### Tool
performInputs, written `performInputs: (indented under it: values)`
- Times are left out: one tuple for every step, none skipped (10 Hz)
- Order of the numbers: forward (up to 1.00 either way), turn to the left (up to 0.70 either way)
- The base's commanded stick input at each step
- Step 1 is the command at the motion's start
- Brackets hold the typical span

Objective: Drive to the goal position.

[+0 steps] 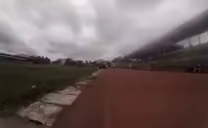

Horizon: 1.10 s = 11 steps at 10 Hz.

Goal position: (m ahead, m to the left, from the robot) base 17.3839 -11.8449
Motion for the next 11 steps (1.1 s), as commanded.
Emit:
performInputs:
  values:
    - [0.7, 0.0]
    - [0.7, 0.0]
    - [0.7, 0.0]
    - [0.7, 0.0]
    - [0.7, 0.0]
    - [0.7, 0.0]
    - [0.7, 0.0]
    - [0.7, 0.0]
    - [0.7, 0.0]
    - [0.7, 0.0]
    - [0.7, 0.0]
